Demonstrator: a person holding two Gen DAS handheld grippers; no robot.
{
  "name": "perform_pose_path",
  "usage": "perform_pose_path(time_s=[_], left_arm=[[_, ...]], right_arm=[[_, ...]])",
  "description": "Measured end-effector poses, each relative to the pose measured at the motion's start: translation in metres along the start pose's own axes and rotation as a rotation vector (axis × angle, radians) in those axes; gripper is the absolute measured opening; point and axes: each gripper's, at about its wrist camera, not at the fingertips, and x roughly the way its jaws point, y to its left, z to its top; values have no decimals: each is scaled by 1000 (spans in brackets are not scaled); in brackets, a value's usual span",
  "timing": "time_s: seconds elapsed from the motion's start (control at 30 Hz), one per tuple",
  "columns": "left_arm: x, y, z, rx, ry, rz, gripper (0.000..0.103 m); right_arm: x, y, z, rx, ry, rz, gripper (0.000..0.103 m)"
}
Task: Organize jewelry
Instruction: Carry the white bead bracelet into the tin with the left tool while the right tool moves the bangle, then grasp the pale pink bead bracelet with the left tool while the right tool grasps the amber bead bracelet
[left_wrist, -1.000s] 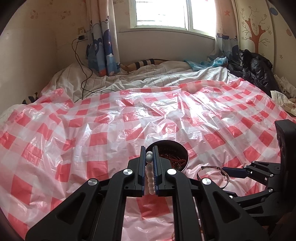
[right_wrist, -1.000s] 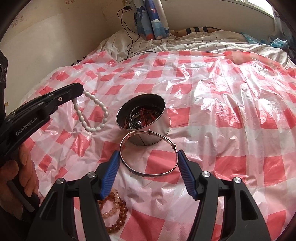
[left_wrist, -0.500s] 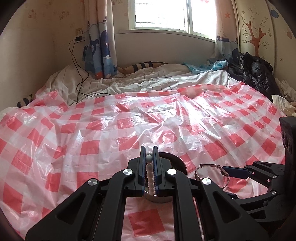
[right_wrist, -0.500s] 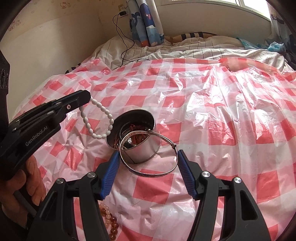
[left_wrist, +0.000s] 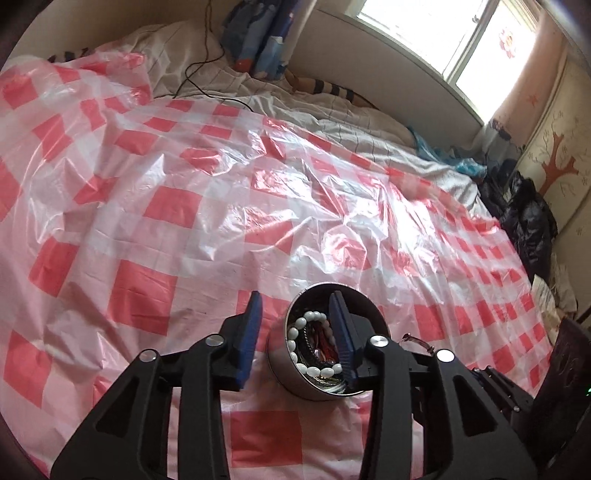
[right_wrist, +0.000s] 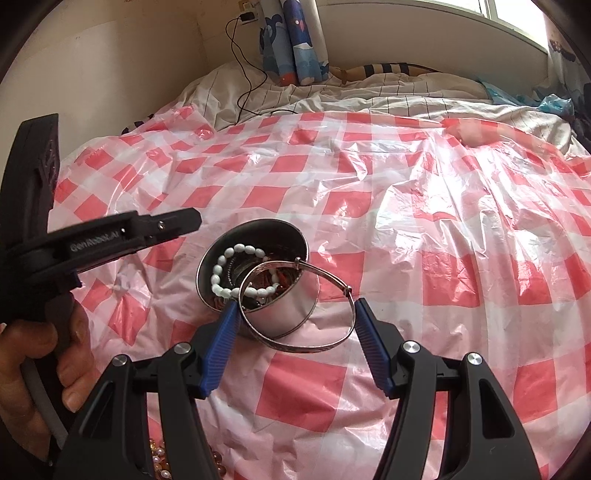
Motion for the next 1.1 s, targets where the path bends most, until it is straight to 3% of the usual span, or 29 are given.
perform_pose_path(time_s=[0.2, 0.23, 0.47, 0.57, 0.7, 0.8, 0.93, 1.1], left_arm=[[-12, 12, 5, -51, -18, -10, 41], [-13, 11, 5, -44, -20, -11, 43], [-25, 2, -1, 80, -4, 27, 49], [-26, -5, -13, 200, 73, 33, 53], [-21, -16, -53, 345, 253, -61, 53], [-23, -32, -87, 475, 340, -123, 53], [-28, -51, -122, 656, 365, -90, 53], [-28, -46, -131, 640, 365, -53, 55]], right_arm=[[25, 24, 20, -47, 5, -21, 65], [27, 25, 19, -57, 6, -44, 72], [0, 7, 17, -4, -23, -64, 76], [-12, 1, 10, 2, -13, -69, 79], [-22, -6, -4, 15, 26, -61, 81], [-25, -11, -14, 26, 61, -60, 81], [-32, -18, -24, 63, 90, -46, 82], [-42, -16, -34, 78, 108, -18, 83]])
